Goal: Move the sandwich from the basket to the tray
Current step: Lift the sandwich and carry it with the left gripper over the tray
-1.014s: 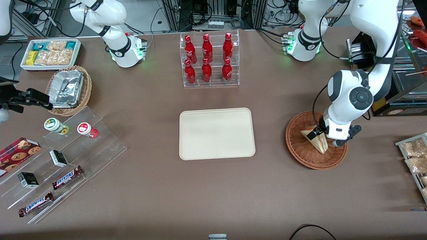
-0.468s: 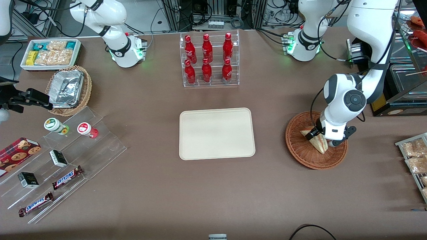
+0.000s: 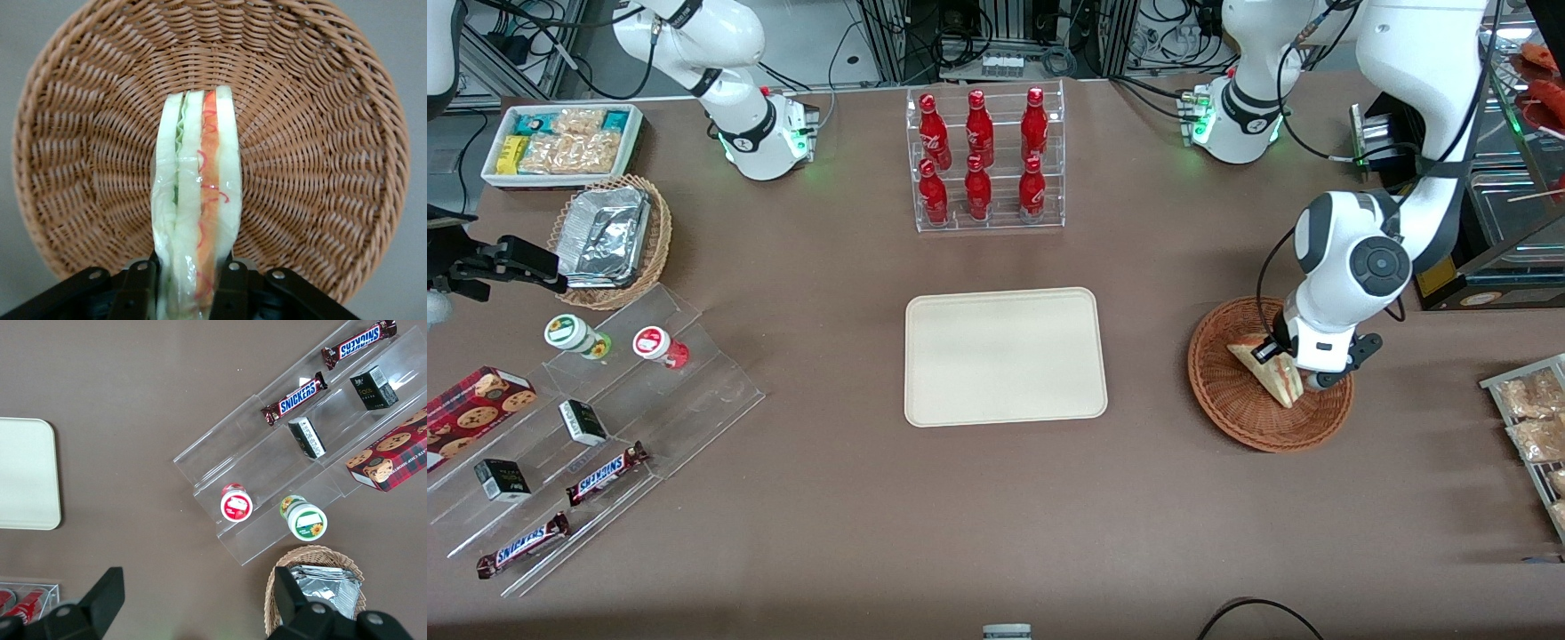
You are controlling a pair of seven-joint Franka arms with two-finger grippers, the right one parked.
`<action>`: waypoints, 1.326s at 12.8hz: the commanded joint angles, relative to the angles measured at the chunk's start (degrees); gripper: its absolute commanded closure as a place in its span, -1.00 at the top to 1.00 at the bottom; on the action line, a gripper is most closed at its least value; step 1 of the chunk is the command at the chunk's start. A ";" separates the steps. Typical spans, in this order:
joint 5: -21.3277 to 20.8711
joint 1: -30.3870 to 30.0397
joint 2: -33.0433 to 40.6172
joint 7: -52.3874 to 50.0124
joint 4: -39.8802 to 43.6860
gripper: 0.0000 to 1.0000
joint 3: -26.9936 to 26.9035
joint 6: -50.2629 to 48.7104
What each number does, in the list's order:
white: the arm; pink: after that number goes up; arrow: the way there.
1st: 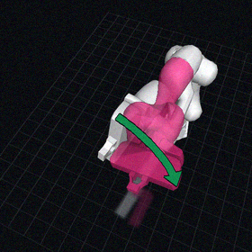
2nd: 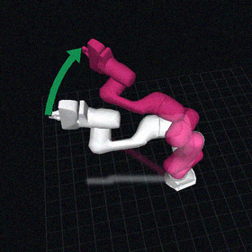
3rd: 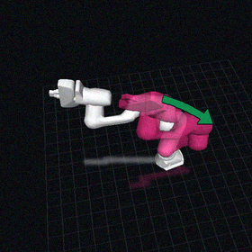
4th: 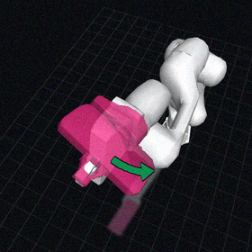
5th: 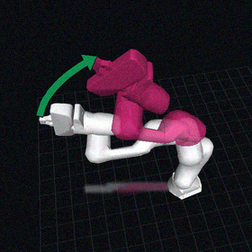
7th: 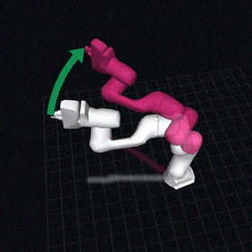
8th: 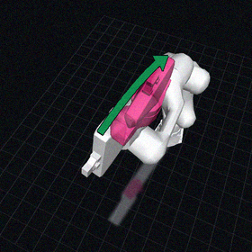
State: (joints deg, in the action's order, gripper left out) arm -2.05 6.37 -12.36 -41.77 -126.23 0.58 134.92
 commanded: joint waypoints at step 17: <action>5.30 29.03 -14.60 2.84 34.18 -1.00 0.83 -20.66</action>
State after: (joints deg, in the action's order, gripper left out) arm 2.15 32.49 -21.60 -38.33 -99.56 2.20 115.54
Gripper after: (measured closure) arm 0.837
